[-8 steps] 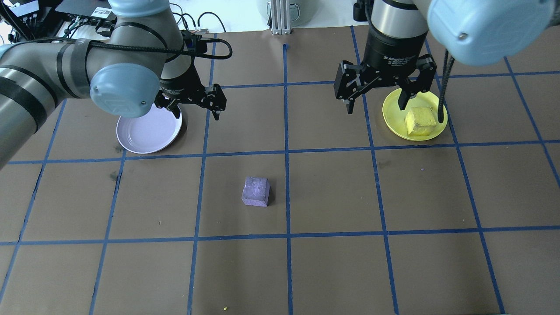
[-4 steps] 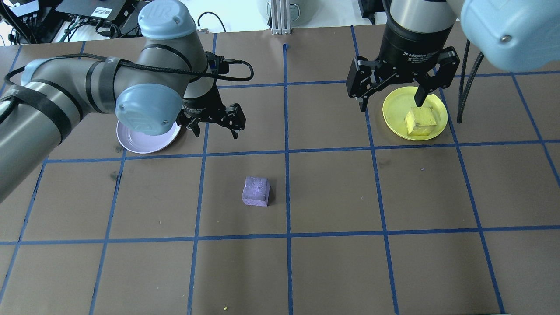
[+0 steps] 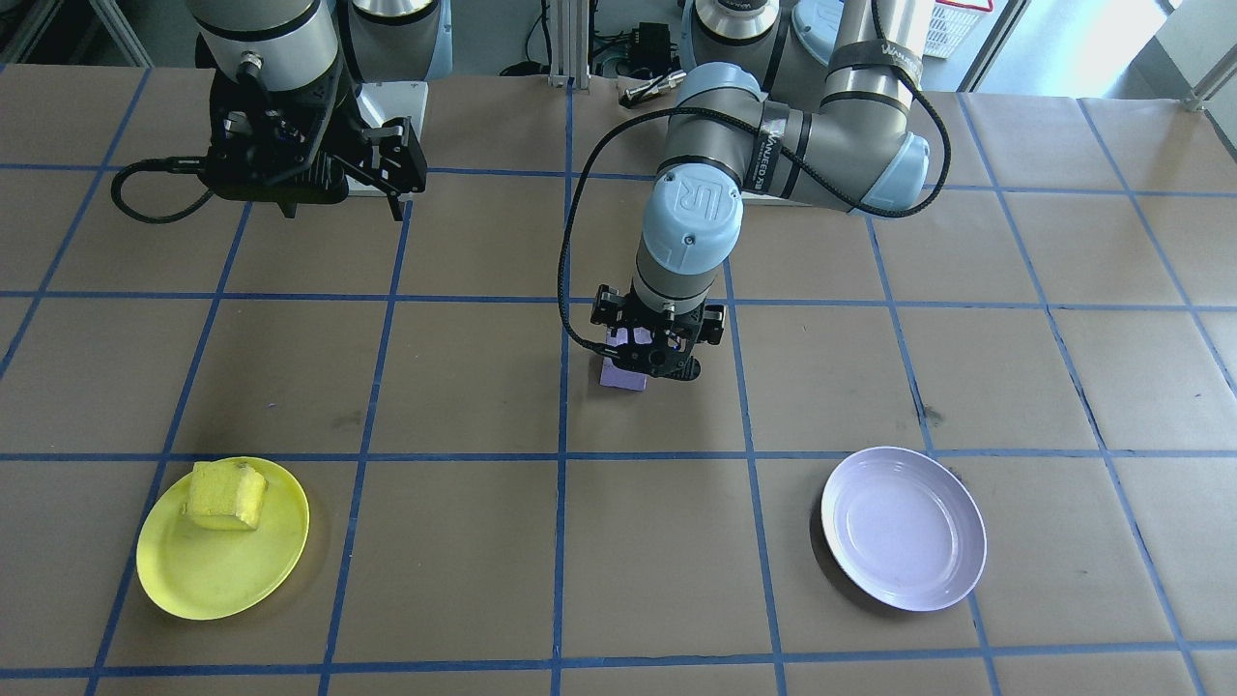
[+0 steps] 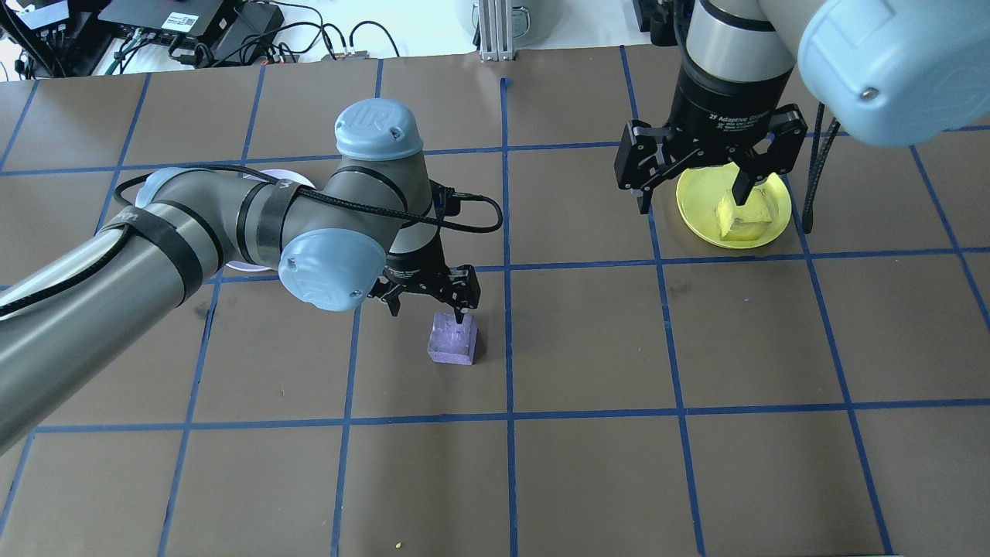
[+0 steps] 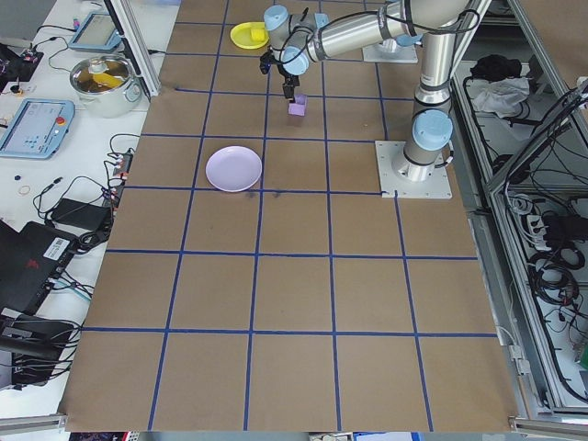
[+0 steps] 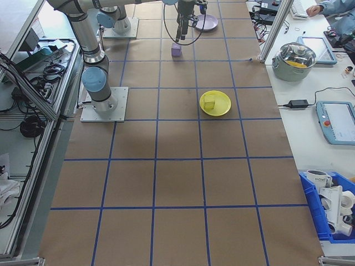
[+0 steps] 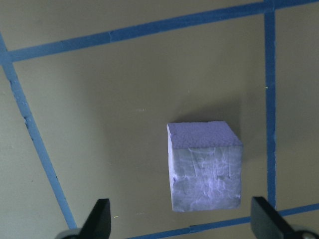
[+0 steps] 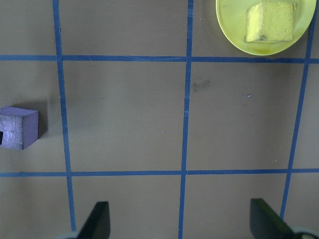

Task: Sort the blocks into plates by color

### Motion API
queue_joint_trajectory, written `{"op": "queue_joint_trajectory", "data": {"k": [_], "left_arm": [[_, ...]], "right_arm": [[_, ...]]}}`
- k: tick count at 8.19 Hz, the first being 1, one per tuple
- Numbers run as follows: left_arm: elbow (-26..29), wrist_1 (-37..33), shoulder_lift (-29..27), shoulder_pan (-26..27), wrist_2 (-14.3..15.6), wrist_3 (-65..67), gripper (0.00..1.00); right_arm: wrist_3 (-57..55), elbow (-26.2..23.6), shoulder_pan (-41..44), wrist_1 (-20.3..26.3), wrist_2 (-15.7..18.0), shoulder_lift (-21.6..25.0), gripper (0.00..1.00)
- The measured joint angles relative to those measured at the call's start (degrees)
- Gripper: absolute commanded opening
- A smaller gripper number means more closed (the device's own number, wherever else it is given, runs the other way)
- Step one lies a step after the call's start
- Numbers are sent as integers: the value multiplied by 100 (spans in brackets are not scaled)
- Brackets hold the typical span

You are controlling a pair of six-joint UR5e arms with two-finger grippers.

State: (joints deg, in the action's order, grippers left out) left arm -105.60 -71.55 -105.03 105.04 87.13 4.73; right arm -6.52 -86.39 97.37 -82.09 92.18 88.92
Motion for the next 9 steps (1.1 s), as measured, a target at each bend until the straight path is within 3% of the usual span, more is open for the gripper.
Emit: {"op": "queue_joint_trajectory", "data": {"k": [8,9], "left_arm": [[-116,354,-524,274,0,55,99],[-140,363,-537,281,0,60,67]], "right_arm": [[97,-324,-22,-949,-49,149,100],[121,-374,-23,-958,-29,153,100]]}}
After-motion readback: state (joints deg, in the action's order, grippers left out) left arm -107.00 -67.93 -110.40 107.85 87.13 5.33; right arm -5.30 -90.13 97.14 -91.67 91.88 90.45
